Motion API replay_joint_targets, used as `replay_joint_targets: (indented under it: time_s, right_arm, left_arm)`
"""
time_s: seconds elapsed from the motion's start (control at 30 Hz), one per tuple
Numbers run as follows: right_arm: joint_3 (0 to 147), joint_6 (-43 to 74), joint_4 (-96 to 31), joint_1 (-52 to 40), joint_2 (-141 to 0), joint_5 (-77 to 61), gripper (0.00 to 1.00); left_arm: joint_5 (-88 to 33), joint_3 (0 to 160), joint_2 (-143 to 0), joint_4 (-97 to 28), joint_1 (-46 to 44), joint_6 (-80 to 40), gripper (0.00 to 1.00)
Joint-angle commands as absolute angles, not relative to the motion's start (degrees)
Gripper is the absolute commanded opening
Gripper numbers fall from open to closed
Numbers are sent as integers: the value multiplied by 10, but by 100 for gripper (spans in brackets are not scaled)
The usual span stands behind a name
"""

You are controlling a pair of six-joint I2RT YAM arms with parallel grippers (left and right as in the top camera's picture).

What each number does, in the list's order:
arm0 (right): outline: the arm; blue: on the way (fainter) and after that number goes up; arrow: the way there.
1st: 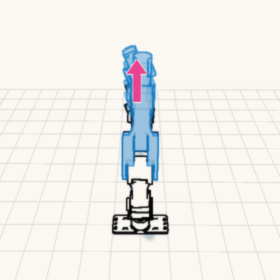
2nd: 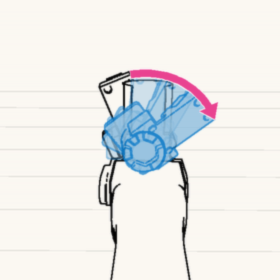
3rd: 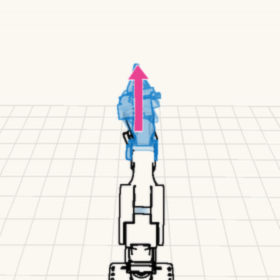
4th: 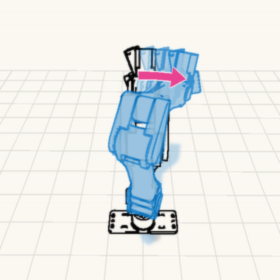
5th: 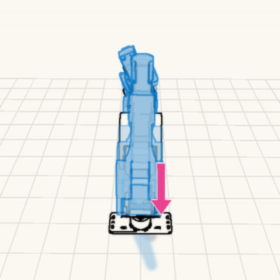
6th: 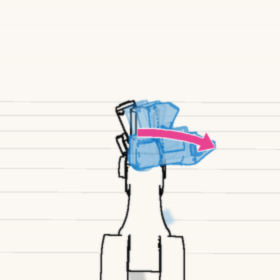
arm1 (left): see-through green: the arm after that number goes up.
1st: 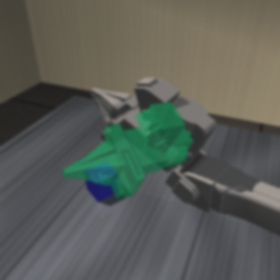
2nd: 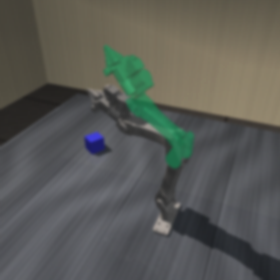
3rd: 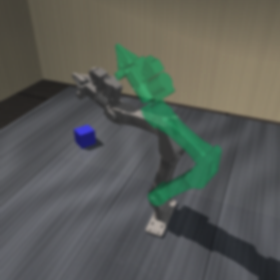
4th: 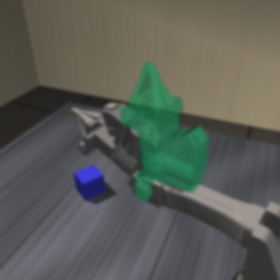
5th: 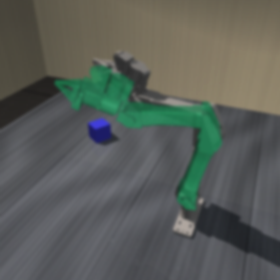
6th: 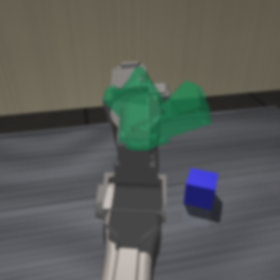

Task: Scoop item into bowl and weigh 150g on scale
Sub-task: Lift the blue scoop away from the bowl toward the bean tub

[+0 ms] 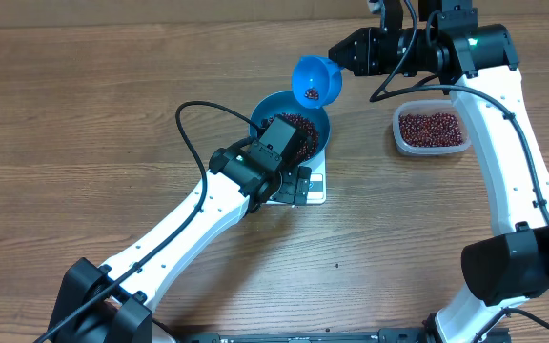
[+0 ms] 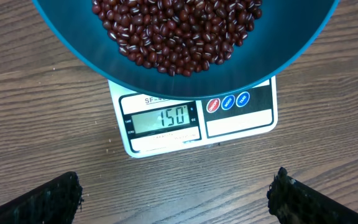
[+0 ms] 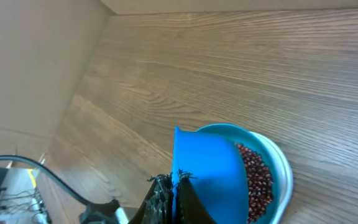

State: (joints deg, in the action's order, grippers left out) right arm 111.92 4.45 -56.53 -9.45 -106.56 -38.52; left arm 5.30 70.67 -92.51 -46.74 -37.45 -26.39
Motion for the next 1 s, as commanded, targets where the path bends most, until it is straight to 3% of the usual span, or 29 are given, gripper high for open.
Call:
replay_joint_targets:
  time_s: [0.0, 0.97]
  right_arm:
    - [1129, 45, -560, -96, -1048, -347, 4]
    - [1128, 42, -611, -95, -1048, -96, 4]
  left_arm:
    - [49, 713, -930, -466, -375, -253, 100]
    - [48, 713, -930, -466, -375, -253, 99]
